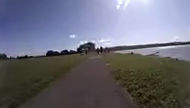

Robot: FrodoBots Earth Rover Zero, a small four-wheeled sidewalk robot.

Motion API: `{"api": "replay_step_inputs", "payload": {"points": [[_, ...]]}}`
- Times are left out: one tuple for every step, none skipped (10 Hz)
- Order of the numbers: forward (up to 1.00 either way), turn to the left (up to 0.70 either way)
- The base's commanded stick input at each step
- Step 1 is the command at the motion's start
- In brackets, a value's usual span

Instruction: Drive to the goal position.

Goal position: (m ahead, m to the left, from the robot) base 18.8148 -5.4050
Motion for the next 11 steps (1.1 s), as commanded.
{"api": "replay_step_inputs", "payload": {"points": [[0.5,0.0],[0.5,0.0],[0.5,0.0],[0.5,0.0],[0.5,0.0],[0.5,0.0],[0.5,0.0],[0.5,0.0],[0.5,0.0],[0.5,0.0],[0.5,0.0]]}}
